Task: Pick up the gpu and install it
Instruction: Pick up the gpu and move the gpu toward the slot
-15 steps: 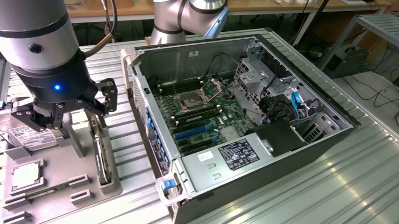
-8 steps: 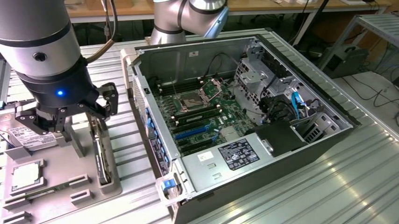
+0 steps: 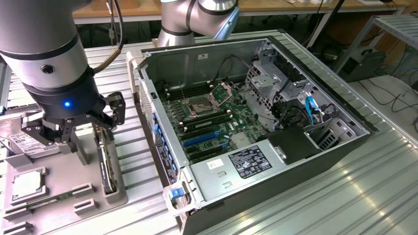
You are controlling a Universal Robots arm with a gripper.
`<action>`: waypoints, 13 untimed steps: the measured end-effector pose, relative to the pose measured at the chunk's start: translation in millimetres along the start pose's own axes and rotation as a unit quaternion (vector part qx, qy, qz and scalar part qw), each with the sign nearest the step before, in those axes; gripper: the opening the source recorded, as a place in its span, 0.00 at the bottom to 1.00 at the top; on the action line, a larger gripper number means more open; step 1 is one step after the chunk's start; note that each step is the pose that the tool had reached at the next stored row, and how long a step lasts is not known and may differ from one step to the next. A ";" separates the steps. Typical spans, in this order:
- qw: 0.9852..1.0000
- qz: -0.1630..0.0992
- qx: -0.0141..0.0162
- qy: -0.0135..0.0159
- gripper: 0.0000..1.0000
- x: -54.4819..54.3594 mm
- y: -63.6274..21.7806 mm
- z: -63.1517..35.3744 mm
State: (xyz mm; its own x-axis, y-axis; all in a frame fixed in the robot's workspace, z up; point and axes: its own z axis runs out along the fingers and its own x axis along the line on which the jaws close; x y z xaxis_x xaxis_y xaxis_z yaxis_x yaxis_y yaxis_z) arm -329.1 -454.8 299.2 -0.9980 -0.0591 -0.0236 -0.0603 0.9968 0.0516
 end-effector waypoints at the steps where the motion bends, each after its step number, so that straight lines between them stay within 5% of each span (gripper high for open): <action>1: 1.000 0.000 0.000 0.000 0.68 -0.2 -0.1 1.2; 13: 1.000 0.000 0.001 0.000 0.68 -1.5 0.2 17.0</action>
State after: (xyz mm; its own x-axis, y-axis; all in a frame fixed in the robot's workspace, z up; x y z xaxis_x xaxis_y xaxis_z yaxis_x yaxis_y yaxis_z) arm -327.2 -453.6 282.3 -0.9980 -0.0592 -0.0236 -0.0603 0.9969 0.0502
